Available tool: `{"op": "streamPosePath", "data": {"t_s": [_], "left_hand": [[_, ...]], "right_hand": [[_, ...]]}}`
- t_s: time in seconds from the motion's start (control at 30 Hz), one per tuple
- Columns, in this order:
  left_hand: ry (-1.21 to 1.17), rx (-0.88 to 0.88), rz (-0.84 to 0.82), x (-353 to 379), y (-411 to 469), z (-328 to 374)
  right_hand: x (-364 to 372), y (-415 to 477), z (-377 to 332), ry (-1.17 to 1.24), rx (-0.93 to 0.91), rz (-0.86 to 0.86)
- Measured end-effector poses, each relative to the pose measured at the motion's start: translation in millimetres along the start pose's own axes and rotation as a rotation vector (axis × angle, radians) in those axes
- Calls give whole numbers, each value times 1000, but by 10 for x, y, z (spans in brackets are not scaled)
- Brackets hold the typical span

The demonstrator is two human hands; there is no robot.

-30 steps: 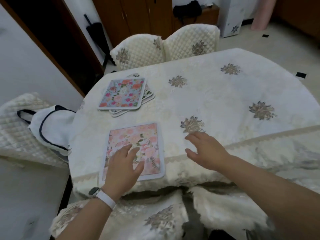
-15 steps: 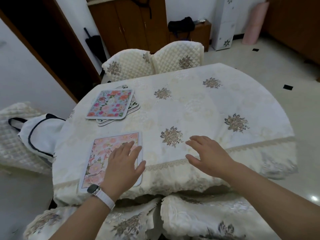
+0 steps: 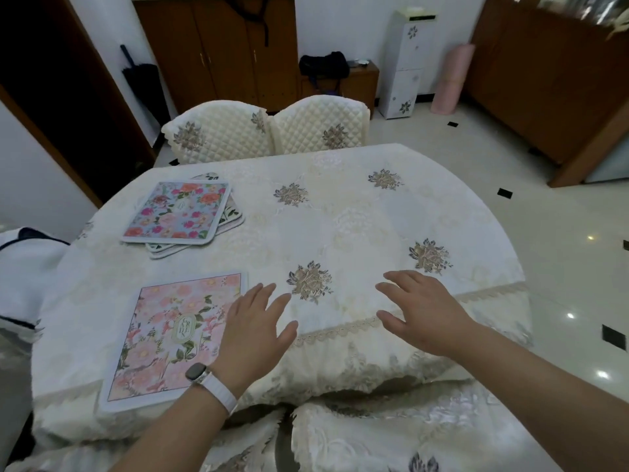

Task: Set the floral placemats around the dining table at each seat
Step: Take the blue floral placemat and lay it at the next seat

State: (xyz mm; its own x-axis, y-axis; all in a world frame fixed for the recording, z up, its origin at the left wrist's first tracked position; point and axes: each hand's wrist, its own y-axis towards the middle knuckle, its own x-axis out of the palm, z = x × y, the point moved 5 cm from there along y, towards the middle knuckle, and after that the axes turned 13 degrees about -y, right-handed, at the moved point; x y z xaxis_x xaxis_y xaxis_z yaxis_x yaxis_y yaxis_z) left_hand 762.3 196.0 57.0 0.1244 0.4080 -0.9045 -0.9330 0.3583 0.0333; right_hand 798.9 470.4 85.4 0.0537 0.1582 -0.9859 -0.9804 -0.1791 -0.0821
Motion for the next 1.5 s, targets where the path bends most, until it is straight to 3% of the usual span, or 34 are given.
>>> {"op": "streamPosePath", "data": {"t_s": [0.2,0.37,0.67,1.0,1.27,1.5], "left_hand": [[3,22,-21,191,268,497],[-20,-44,-35,571,487,1111],[34,-81,-120,1461,1070,2835],[-43,84,-146,2121,2057,4643],[-133,184,-123,2552,2847,5333],[-196,193,-139,2906,3872,5648]], "right_hand": [[150,-59,547,23,23,-9],[518,-108,1424,104,32,-18],[931,-468,3267,275,30,4],[1059,-1193,5227,278,276,11],[1057,-1441,6128,231,403,-21],[1178,-900,7015,193,437,2]]}}
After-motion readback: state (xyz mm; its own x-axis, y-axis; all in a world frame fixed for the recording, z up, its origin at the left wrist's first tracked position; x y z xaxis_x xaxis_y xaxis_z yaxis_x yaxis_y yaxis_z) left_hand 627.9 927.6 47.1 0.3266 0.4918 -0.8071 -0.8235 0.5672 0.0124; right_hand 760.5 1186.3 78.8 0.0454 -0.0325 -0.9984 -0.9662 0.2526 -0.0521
